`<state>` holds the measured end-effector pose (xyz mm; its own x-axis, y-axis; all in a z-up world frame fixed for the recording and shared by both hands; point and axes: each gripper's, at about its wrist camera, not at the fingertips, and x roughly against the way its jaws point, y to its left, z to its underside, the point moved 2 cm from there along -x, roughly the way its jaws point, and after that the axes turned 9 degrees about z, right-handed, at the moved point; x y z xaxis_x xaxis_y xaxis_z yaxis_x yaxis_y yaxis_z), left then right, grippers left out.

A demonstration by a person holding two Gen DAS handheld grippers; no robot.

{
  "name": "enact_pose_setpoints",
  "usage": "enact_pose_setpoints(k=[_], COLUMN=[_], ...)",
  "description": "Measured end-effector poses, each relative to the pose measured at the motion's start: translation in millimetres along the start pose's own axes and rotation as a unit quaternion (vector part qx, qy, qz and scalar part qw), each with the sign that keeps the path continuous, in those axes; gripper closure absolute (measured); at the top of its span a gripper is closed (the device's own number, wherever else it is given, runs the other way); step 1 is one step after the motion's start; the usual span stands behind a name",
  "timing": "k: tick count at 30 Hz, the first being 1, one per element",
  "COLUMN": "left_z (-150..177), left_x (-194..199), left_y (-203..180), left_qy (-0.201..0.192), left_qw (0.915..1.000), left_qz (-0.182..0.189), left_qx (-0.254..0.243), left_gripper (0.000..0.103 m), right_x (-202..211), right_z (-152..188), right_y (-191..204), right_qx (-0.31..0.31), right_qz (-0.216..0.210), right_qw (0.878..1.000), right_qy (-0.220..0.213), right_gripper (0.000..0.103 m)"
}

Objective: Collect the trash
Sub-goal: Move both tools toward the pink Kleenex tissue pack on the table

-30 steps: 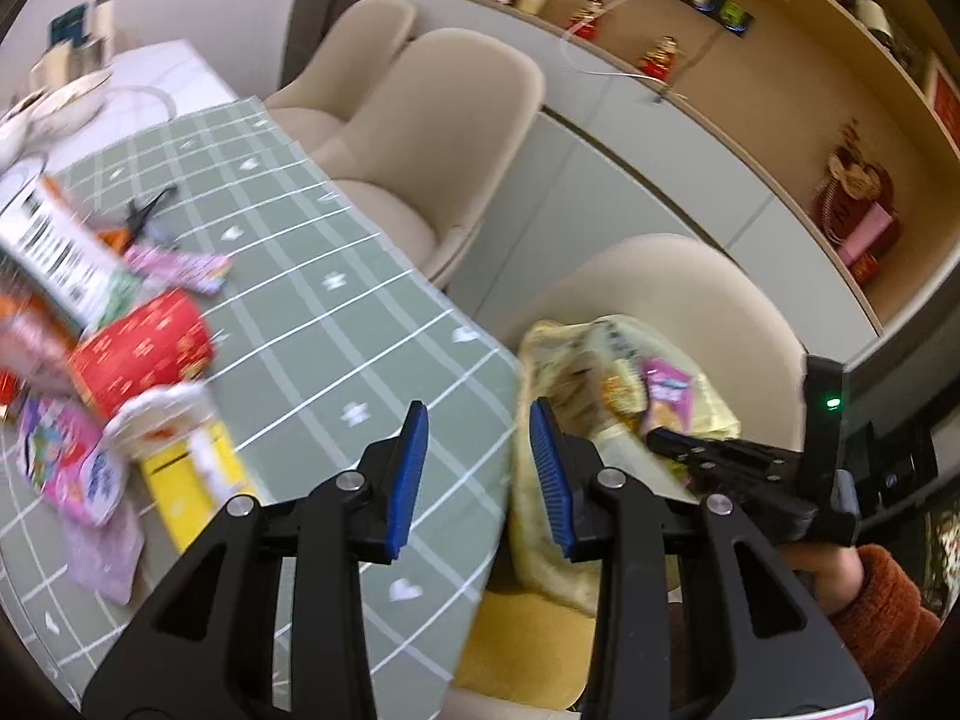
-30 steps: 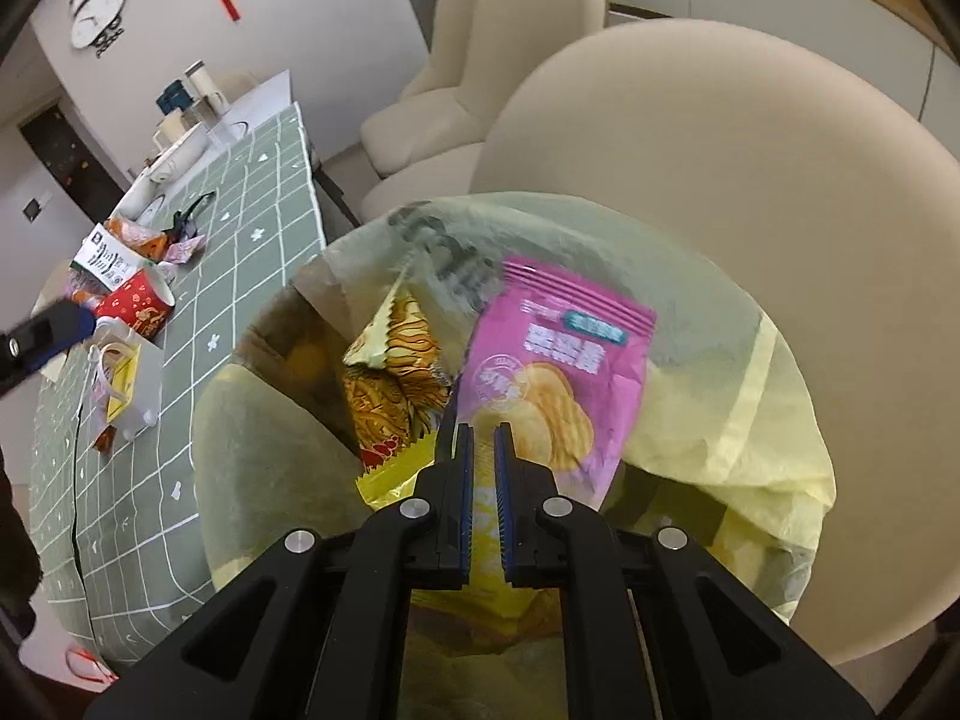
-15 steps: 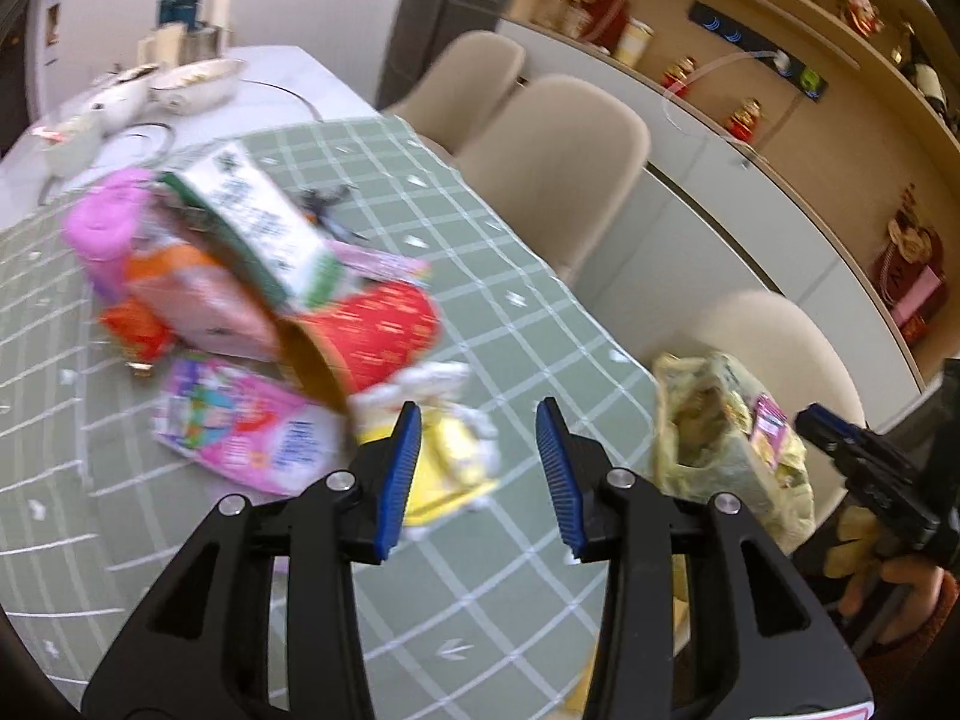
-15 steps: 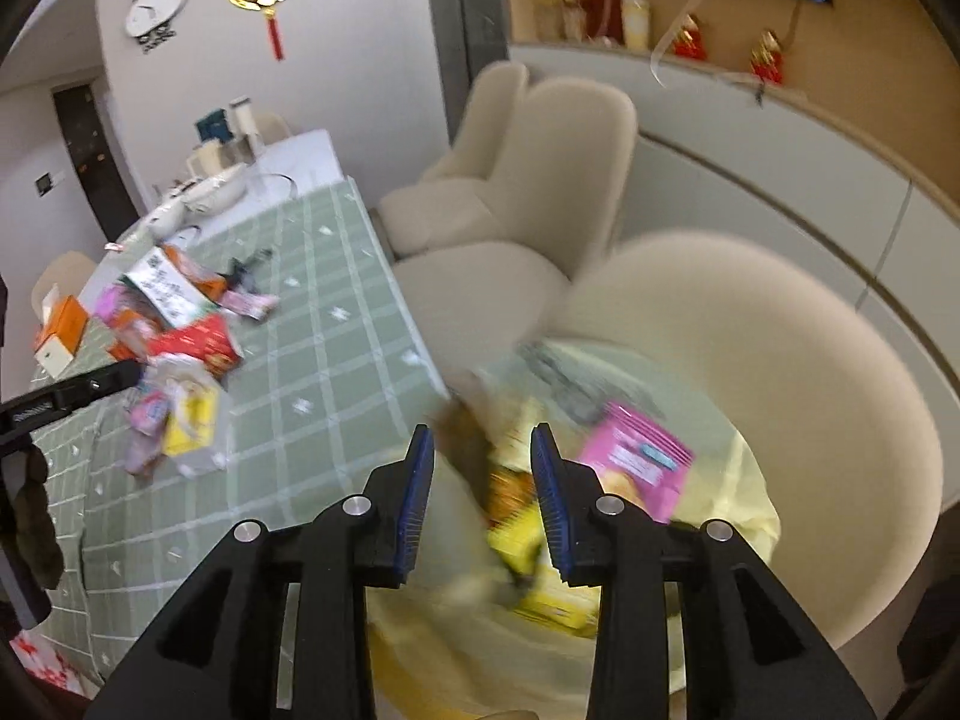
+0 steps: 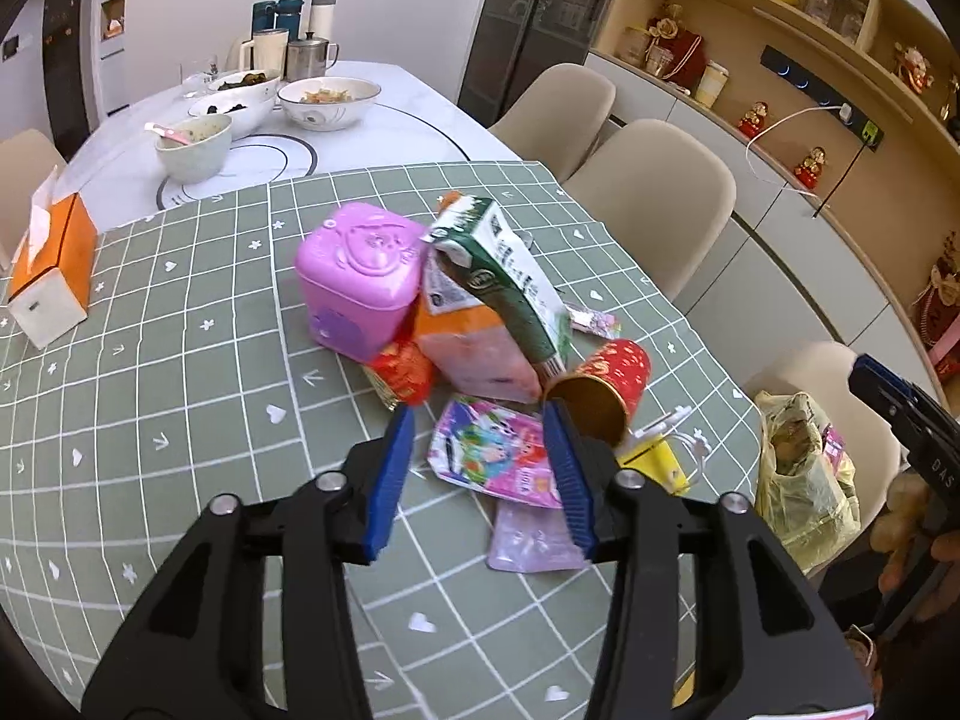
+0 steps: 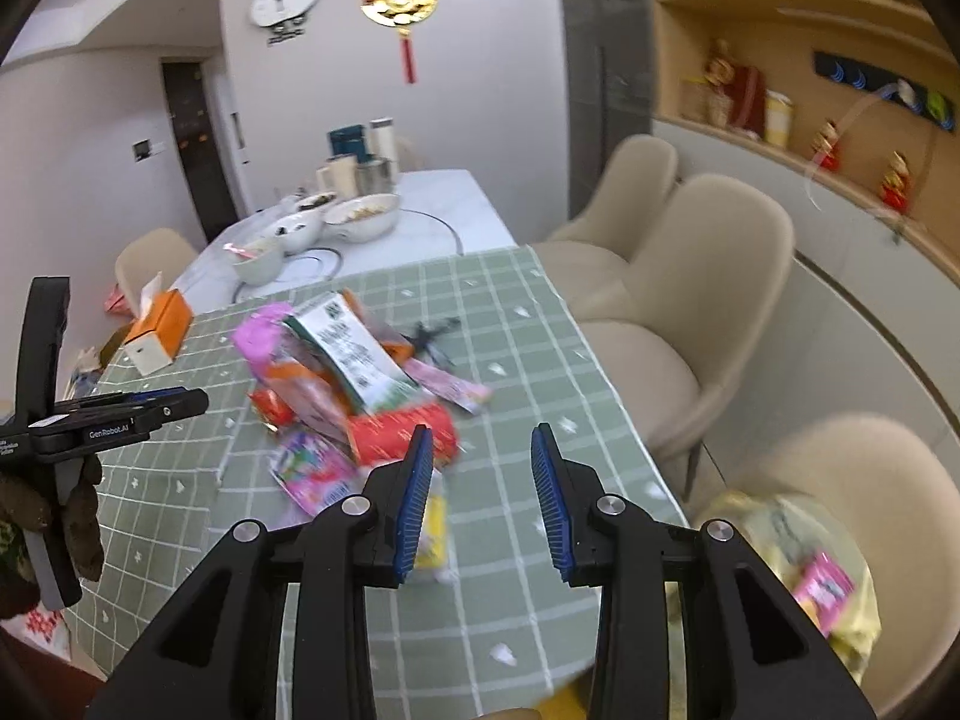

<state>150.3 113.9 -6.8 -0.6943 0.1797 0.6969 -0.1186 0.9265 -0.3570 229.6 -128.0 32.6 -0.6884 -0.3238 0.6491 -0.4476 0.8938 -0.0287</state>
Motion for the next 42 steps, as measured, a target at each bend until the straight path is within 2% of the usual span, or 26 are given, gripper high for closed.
enact_pose_setpoints(k=[4, 6, 10, 15, 17, 19, 23, 26, 28, 32, 36, 39, 42], left_z=[-2, -3, -10, -19, -15, -7, 4, 6, 8, 13, 34, 41, 38], left_x=[-8, -15, -31, -61, -71, -84, -113, -133, -142, -140, -120, -101, -80], left_y=[17, 23, 29, 18, 11, 4, 3, 11, 18, 24, 28, 37, 53], left_qy=[0.0, 0.001, 0.01, 0.043, 0.063, 0.081, 0.11, 0.12, 0.125, 0.126, 0.16, 0.151, 0.131], left_qw=[0.9997, 0.9995, 0.9984, 0.9968, 0.9955, 0.9933, 0.9867, 0.985, 0.9848, 0.9838, 0.9768, 0.9776, 0.9833], left_qz=[0.022, 0.03, 0.051, 0.064, 0.071, 0.074, 0.079, 0.049, 0.043, 0.052, 0.113, 0.121, 0.105], left_qx=[0.007, 0.013, 0.024, 0.021, 0.004, -0.035, -0.089, -0.114, -0.112, -0.115, -0.087, -0.082, -0.07], left_gripper=[0.058, 0.058, 0.058, 0.058, 0.058, 0.058, 0.058, 0.058, 0.058, 0.058, 0.058, 0.058, 0.058], right_x=[-13, -20, -43, -69, -74, -75, -75, -68, -63, -55, -62, -68, -79], right_z=[-8, -12, -15, -2, 6, 16, 41, 60, 69, 84, 101, 116, 122], right_y=[21, 29, 42, 43, 40, 33, 10, -3, -3, 12, 44, 73, 96], right_qx=[0.014, 0.026, 0.039, 0.019, 0.015, 0.007, -0.045, -0.083, -0.098, -0.103, -0.112, -0.097, -0.096], right_qz=[-0.019, -0.019, -0.024, -0.02, -0.016, -0.004, 0.013, 0.039, 0.044, 0.046, 0.013, -0.005, -0.028], right_qw=[1.0, 0.999, 0.999, 0.998, 0.998, 0.998, 0.995, 0.99, 0.989, 0.987, 0.983, 0.982, 0.98], right_qy=[-0.002, -0.004, 0.019, 0.048, 0.057, 0.063, 0.089, 0.104, 0.106, 0.115, 0.144, 0.164, 0.173], right_gripper=[0.059, 0.059, 0.059, 0.059, 0.059, 0.059, 0.059, 0.059, 0.059, 0.059, 0.059, 0.059, 0.059])
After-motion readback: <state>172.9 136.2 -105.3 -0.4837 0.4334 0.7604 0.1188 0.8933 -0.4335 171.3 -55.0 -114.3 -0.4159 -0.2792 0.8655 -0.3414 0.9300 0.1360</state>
